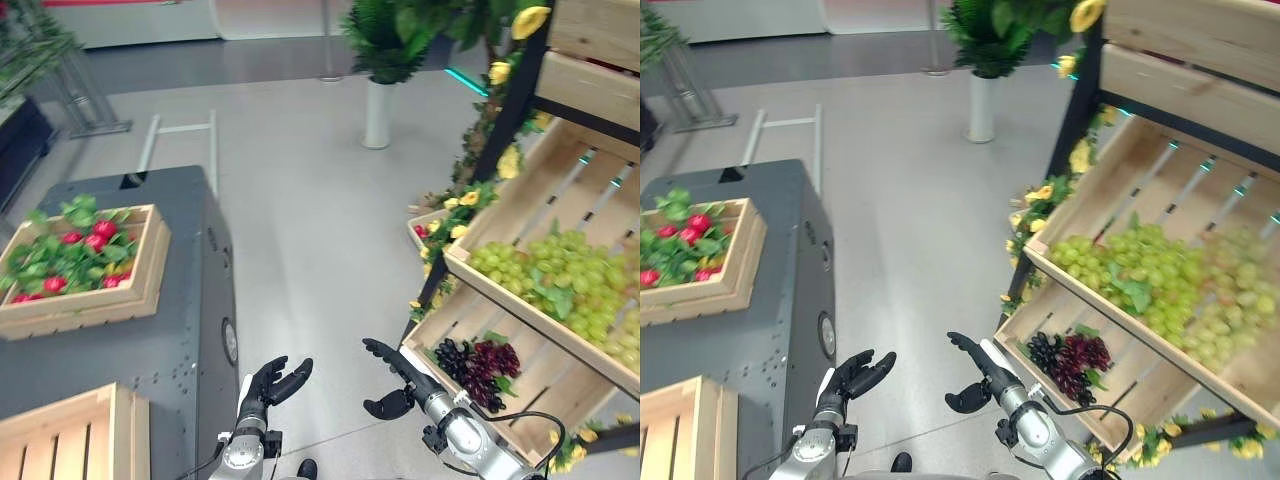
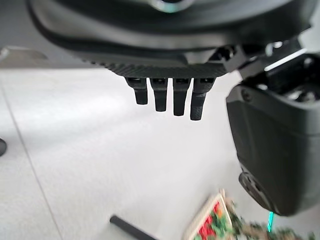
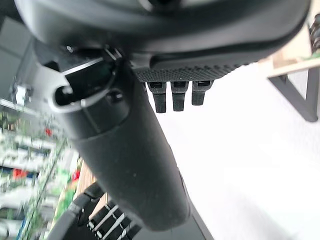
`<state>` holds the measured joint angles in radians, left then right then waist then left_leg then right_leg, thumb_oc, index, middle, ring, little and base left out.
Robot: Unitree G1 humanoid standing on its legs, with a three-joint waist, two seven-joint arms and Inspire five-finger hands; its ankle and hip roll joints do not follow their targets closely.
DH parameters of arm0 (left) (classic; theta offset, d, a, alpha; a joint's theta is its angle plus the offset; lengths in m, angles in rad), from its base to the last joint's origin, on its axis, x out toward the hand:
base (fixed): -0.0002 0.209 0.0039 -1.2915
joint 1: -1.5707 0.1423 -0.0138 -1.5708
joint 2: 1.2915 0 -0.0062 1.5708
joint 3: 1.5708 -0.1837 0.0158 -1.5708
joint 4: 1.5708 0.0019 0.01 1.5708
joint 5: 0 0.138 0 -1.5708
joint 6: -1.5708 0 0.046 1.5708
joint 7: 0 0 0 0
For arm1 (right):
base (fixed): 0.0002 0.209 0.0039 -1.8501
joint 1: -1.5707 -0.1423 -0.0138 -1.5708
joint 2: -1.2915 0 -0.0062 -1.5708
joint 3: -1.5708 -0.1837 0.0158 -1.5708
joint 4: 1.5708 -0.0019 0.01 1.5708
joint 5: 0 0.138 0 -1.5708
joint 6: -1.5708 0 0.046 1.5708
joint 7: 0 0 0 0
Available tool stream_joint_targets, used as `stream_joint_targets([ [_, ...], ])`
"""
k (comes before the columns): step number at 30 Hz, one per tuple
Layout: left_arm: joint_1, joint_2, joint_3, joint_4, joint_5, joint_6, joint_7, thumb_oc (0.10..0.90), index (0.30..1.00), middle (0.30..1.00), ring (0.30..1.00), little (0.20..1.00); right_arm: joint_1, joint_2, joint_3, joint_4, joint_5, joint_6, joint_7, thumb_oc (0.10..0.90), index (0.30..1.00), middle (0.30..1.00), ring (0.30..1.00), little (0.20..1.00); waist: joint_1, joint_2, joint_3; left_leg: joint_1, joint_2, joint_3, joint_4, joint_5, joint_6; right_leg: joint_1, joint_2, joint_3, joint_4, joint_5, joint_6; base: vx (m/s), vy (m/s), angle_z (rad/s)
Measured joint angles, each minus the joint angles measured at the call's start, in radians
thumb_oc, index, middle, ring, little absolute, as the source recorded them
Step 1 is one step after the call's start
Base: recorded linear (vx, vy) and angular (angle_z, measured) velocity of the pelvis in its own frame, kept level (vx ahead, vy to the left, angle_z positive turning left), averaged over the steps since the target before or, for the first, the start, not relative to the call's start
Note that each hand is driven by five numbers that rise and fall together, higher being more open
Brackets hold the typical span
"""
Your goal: Pick up the fruits from the basket on one side to the basket on the other side
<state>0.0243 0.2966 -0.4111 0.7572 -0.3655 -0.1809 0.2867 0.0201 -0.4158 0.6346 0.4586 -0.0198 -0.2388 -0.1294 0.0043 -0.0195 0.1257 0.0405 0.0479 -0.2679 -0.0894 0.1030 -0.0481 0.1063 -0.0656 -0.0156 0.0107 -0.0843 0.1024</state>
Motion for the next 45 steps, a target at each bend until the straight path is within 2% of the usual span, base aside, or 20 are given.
stream_joint_targets([
  [6,0.046,-0.051,0.004,0.034,0.0,0.045,0.011,0.8,0.9,0.9,0.9,0.9,-0.013,0.049,-0.045,0.092,0.121,0.003,0.013,0.8,0.9,0.9,0.9,0.9,0.021,0.044,0.02,-0.014,0.058,0.035,0.0,0.007,-0.012,0.045,0.059,-0.031,-0.104,0.056,-0.024,-0.12,-0.373,0.19],
  [7,0.049,-0.071,0.003,0.042,0.001,0.044,0.012,0.8,0.9,0.9,0.9,0.9,-0.014,0.043,-0.048,0.092,0.142,0.004,0.014,0.8,0.9,0.9,0.9,0.9,0.01,0.05,0.023,-0.037,0.066,0.049,0.02,0.02,-0.045,0.044,0.071,-0.05,-0.103,0.054,-0.029,-0.19,-0.352,0.34],
  [9,0.048,-0.094,-0.013,0.044,0.001,0.045,0.011,0.8,0.9,0.9,0.9,0.9,-0.013,0.034,-0.052,0.092,0.146,0.017,0.015,0.8,0.9,0.9,0.9,0.9,0.015,0.053,0.028,-0.04,0.085,0.106,0.007,0.031,-0.052,0.038,0.088,-0.068,-0.104,0.05,-0.042,-0.15,-0.223,0.32],
  [12,0.049,-0.11,-0.017,0.043,0.001,0.045,0.006,0.8,0.9,0.9,0.9,0.9,-0.013,0.035,-0.07,0.091,0.146,0.03,0.029,0.8,0.9,0.9,0.9,0.9,0.018,0.063,0.035,-0.064,0.099,0.132,0.024,0.041,-0.066,0.032,0.105,-0.094,-0.095,0.048,-0.056,-0.21,-0.108,0.33],
  [14,0.035,-0.113,-0.022,0.035,0.008,0.045,-0.01,0.8,0.9,0.9,0.9,0.9,-0.01,0.017,-0.088,0.091,0.145,0.037,0.035,0.8,0.9,0.9,0.9,0.9,0.006,0.086,0.05,-0.112,0.094,0.234,0.045,0.081,-0.042,0.018,0.106,-0.141,-0.076,0.036,-0.074,-0.21,-0.045,0.83],
  [15,0.008,-0.11,-0.035,0.035,0.012,0.045,-0.019,0.8,0.9,0.9,0.9,0.9,-0.009,-0.002,-0.099,0.096,0.144,0.042,0.039,0.8,0.9,0.9,0.9,0.9,-0.002,0.106,0.062,-0.14,0.09,0.336,0.04,0.129,-0.03,0.011,0.101,-0.195,-0.073,0.035,-0.087,-0.13,-0.027,0.97],
  [16,-0.001,-0.109,-0.035,0.034,0.018,0.045,-0.022,0.8,0.9,0.9,0.9,0.9,-0.009,-0.008,-0.103,0.097,0.144,0.049,0.043,0.8,0.9,0.9,0.9,0.9,0.003,0.111,0.067,-0.153,0.087,0.382,0.04,0.146,-0.043,0.013,0.099,-0.221,-0.076,0.038,-0.091,-0.22,-0.013,0.97],
  [17,-0.013,-0.098,-0.033,0.037,0.017,0.046,-0.022,0.8,0.9,0.9,0.9,0.9,-0.018,0.001,-0.106,0.113,0.144,0.051,0.043,0.8,0.9,0.9,0.9,0.9,0.004,0.077,0.086,-0.186,0.077,0.469,0.17,0.062,-0.032,0.019,0.065,-0.26,-0.086,0.048,-0.099,-0.17,0.028,0.41],
  [18,-0.012,-0.072,-0.031,0.038,0.017,0.046,-0.022,0.8,0.9,0.9,0.9,0.9,-0.026,0.024,-0.105,0.12,0.144,0.056,0.043,0.8,0.9,0.9,0.9,0.9,0.012,0.012,0.094,-0.188,0.018,0.525,0.339,-0.023,-0.006,0.024,-0.012,-0.268,-0.086,0.064,-0.079,-0.18,0.033,0.18],
  [20,-0.006,-0.068,-0.003,0.04,0.019,0.045,-0.019,0.8,0.9,0.9,0.9,0.9,-0.021,0.024,-0.11,0.099,0.145,0.053,0.043,0.8,0.9,0.9,0.9,0.9,-0.018,-0.046,0.098,-0.148,-0.036,0.541,0.504,-0.111,-0.004,0.046,-0.078,-0.274,-0.095,0.075,-0.06,-0.12,0.06,0.19],
  [21,-0.003,-0.073,0.007,0.04,0.019,0.045,-0.018,0.8,0.9,0.9,0.9,0.9,-0.015,0.022,-0.115,0.094,0.146,0.053,0.043,0.8,0.9,0.9,0.9,0.9,-0.03,-0.038,0.094,-0.116,-0.031,0.539,0.515,-0.116,-0.002,0.052,-0.076,-0.274,-0.095,0.075,-0.059,-0.14,0.139,0.41],
  [22,-0.002,-0.078,0.008,0.037,0.019,0.037,-0.017,0.8,0.9,0.9,0.9,0.9,-0.003,0.02,-0.131,0.091,0.149,0.054,0.043,0.8,0.9,0.9,0.9,0.9,-0.047,-0.02,0.087,-0.06,-0.021,0.513,0.517,-0.194,-0.015,0.056,-0.069,-0.276,-0.091,0.077,-0.053,-0.15,0.183,0.23],
  [23,-0.004,-0.081,0.01,0.036,0.02,0.033,-0.017,0.8,0.9,0.9,0.9,0.9,0.004,0.017,-0.149,0.091,0.15,0.054,0.043,0.8,0.9,0.9,0.9,0.9,-0.046,-0.011,0.085,-0.042,-0.019,0.507,0.499,-0.211,-0.025,0.057,-0.066,-0.272,-0.088,0.077,-0.05,-0.12,0.157,0.14],
  [25,-0.006,-0.084,0.009,0.036,0.02,0.028,-0.015,0.8,0.9,0.9,0.9,0.9,0.02,0.025,-0.159,0.089,0.154,0.054,0.043,0.8,0.9,0.9,0.9,0.9,-0.063,0.003,0.075,0.026,-0.031,0.482,0.343,-0.25,-0.002,0.034,-0.042,-0.268,-0.06,0.069,-0.037,-0.22,0.173,0.14],
  [26,-0.017,-0.083,0.006,0.042,0.019,0.026,-0.013,0.8,0.9,0.9,0.9,0.9,0.021,0.031,-0.161,0.091,0.155,0.054,0.043,0.8,0.9,0.9,0.9,0.9,-0.076,0.007,0.073,0.045,-0.036,0.457,0.272,-0.249,0.012,0.018,-0.038,-0.269,-0.044,0.067,-0.032,-0.37,0.193,0.61],
  [27,-0.038,-0.083,0.0,0.049,0.019,0.026,-0.012,0.8,0.9,0.9,0.9,0.9,0.023,0.043,-0.163,0.093,0.157,0.056,0.043,0.8,0.9,0.9,0.9,0.9,-0.092,0.006,0.072,0.075,-0.05,0.413,0.159,-0.221,0.08,-0.016,-0.039,-0.264,-0.021,0.052,-0.011,-0.31,0.137,0.76],
  [30,-0.092,-0.079,-0.018,0.046,0.019,0.027,-0.012,0.8,0.9,0.9,0.9,0.9,0.002,0.105,-0.152,0.122,0.2,0.081,0.043,0.8,0.9,0.9,0.9,0.9,-0.083,-0.01,0.071,0.06,-0.089,0.346,0.053,-0.137,0.122,-0.086,-0.056,-0.205,0.004,0.055,0.01,-0.3,0.163,0.63],
  [34,-0.052,-0.059,-0.012,0.051,0.018,0.024,0.004,0.8,0.9,0.9,0.9,0.9,-0.02,0.172,-0.152,0.142,0.231,0.089,0.041,0.8,0.9,0.9,0.9,0.9,-0.062,-0.003,0.071,0.067,-0.113,0.351,0.018,-0.11,0.138,-0.089,-0.067,-0.167,-0.022,0.088,0.045,-0.24,0.145,0.03],
  [40,0.014,-0.047,-0.015,0.092,0.016,0.025,0.003,0.8,0.9,0.9,0.9,0.9,0.004,0.176,-0.157,0.144,0.252,0.091,0.028,0.8,0.9,0.9,0.9,0.9,-0.043,-0.017,0.072,0.08,-0.117,0.384,0.009,-0.106,0.141,-0.098,-0.071,-0.173,-0.015,0.117,0.047,-0.19,0.052,-0.22],
  [45,-0.012,-0.047,-0.015,0.1,0.018,0.026,0.002,0.8,0.9,0.9,0.9,0.9,0.006,0.166,-0.16,0.154,0.273,0.105,0.018,0.8,0.9,0.9,0.9,0.9,-0.045,-0.003,0.09,0.088,-0.077,0.403,0.01,-0.1,0.154,-0.189,-0.065,-0.157,0.192,0.11,0.045,-0.1,0.005,-0.11],
])
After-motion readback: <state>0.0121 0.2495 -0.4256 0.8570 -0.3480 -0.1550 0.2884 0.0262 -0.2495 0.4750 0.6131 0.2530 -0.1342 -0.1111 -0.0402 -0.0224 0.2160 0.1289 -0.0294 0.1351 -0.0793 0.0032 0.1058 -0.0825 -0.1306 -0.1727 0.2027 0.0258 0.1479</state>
